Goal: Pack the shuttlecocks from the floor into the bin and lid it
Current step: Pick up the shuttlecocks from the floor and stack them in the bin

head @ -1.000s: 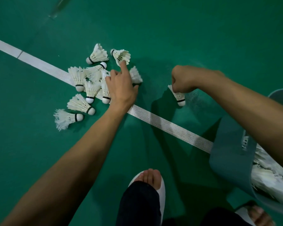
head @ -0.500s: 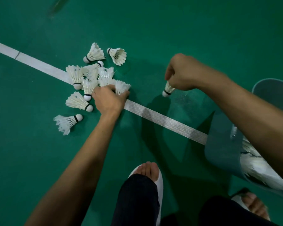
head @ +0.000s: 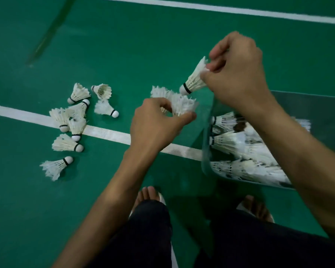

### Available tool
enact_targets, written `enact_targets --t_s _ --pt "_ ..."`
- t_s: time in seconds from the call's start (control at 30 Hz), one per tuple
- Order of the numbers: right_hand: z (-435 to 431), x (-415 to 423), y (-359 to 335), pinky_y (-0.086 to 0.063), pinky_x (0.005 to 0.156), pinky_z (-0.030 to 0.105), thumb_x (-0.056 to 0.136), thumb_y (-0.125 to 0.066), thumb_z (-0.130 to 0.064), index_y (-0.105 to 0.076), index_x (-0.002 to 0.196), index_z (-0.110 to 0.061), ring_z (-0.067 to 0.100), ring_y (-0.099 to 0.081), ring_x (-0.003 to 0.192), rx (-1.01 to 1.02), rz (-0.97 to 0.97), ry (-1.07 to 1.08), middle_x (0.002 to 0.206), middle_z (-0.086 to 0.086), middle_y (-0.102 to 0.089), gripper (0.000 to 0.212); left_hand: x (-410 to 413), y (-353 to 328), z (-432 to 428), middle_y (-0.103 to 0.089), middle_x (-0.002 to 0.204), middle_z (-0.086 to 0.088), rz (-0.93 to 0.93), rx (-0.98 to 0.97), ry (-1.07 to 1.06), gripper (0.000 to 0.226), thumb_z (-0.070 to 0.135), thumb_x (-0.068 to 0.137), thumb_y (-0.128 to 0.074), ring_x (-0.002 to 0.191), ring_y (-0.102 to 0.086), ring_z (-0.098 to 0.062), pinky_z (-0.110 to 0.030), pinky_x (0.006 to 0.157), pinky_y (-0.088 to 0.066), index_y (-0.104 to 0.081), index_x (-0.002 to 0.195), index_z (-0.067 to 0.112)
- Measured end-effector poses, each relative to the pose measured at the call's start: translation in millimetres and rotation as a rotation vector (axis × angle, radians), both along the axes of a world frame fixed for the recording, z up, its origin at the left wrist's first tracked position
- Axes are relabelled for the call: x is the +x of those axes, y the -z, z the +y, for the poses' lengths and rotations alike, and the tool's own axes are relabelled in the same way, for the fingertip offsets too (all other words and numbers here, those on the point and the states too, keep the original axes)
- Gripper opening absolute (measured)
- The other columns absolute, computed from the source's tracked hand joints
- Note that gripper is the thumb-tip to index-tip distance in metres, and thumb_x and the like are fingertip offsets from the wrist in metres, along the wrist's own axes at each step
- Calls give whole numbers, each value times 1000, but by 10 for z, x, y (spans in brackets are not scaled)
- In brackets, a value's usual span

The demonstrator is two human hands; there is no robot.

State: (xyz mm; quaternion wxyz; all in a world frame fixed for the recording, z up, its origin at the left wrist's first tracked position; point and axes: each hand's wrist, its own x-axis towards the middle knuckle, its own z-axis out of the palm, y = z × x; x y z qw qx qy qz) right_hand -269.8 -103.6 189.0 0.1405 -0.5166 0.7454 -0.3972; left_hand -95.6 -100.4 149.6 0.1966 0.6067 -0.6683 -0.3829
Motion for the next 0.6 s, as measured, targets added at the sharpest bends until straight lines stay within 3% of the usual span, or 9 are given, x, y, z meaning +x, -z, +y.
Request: enact_targets --t_s 0.07,0.13,0.27,0.33,0.43,0.53,0.6 --pt "287 -372 -54 -58 84 40 77 -74 -13 -58 99 -21 14 -70 82 26 -84 137 79 -6 -71 28 -306 -112 102 -67 59 1 30 -74 82 51 66 62 -79 64 -74 -19 -45 65 -60 -51 60 24" --pt "597 -744 -61 -60 83 41 73 -78 -15 -65 95 -22 13 -71 77 68 -180 271 77 -3 -72 27 -611 -178 225 -60 61 3 43 -138 173 51 67 66 -77 61 -71 -17 -39 63 -59 -49 61 24" --pt "1171 -1248 86 -61 72 50 66 -85 -10 -70 75 -17 23 -66 61 187 -391 458 72 10 -72 19 -1055 -120 552 -41 54 6 62 -219 302 48 55 72 -79 49 -42 -14 -28 48 -33 -47 65 20" --pt "1384 -1402 264 -62 71 50 70 -86 -6 -71 76 -16 25 -71 63 284 -396 506 73 10 -73 18 -1153 5 695 -45 56 9 25 -176 386 41 47 71 -82 51 -45 -11 -27 50 -31 -49 67 24" --pt "1541 -1479 545 -64 71 43 68 -86 -7 -71 72 -16 24 -76 66 408 -361 543 71 6 -75 17 -1209 190 764 -57 77 3 -156 -172 521 37 49 67 -80 71 -57 -20 -28 57 -34 -49 69 29" --pt "1533 -1420 756 -60 72 31 71 -80 -6 -71 68 -19 19 -75 71 471 -305 530 71 0 -75 16 -1228 243 729 -58 77 2 -294 -152 617 41 52 66 -83 72 -57 -21 -29 55 -34 -53 67 23" --pt "1505 -1381 850 -60 79 32 72 -79 -5 -70 66 -20 19 -75 77 468 -303 528 73 -1 -75 18 -1215 240 689 -59 85 2 -340 -159 625 41 54 65 -85 77 -57 -21 -29 58 -36 -61 76 22"
